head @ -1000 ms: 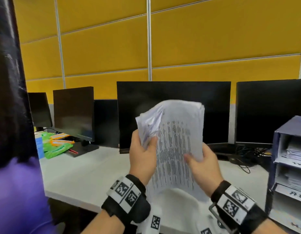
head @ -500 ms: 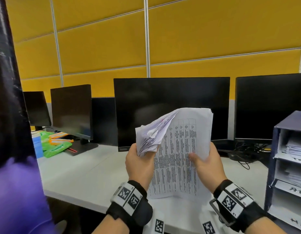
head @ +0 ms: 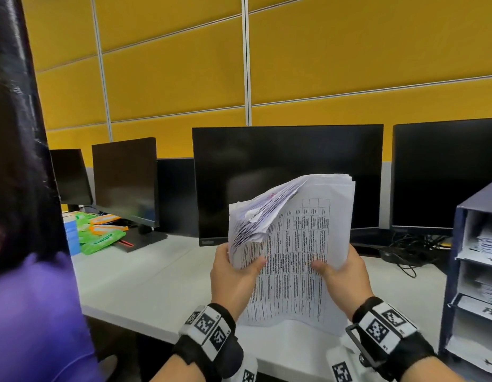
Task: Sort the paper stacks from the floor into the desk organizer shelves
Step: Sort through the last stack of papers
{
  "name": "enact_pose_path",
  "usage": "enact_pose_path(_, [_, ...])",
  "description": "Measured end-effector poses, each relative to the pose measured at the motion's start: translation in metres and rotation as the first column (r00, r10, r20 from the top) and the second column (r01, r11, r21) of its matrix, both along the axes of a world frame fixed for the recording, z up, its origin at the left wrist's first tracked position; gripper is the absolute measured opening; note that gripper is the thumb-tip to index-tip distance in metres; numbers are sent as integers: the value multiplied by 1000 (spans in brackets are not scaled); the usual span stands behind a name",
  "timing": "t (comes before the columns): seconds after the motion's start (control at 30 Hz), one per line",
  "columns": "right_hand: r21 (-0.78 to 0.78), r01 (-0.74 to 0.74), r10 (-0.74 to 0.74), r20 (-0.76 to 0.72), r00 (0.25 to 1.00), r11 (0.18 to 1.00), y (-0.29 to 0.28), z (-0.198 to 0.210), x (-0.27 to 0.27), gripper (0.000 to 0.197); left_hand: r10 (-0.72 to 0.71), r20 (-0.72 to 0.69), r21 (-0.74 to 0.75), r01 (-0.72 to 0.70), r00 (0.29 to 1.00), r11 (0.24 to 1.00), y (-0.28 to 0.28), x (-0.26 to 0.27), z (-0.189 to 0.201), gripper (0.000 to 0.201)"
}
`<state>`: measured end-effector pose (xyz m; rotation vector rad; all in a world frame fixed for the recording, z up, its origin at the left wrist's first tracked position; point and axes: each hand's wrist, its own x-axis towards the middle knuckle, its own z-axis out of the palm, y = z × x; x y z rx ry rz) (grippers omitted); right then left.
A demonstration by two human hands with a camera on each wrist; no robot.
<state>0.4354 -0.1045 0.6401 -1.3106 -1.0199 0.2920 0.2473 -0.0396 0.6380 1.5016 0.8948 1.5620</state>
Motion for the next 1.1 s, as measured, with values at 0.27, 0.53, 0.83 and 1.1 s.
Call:
enact_pose_path(0.27, [-17,-17,17,-9,1000,1000,2,3,4,47,65,-54,435,-35,996,900,-22,-28,70,54])
enact_pose_path(0.53, [-42,-49,48,-17,999,998,-2,6,3,44,8,-185,475,82,983,876,-24,-42,84,42])
enact_pose_path(0.83, [-61,-106,106,-5,994,992,-9,10,2,42,-33,-99,218,54,994,975,-8,-50,109,19])
enact_pose_path(1.1, [-61,-173,172,-10,985,983,-12,14,5,34,123,-314,261,-39,942,965,-5,-43,125,32])
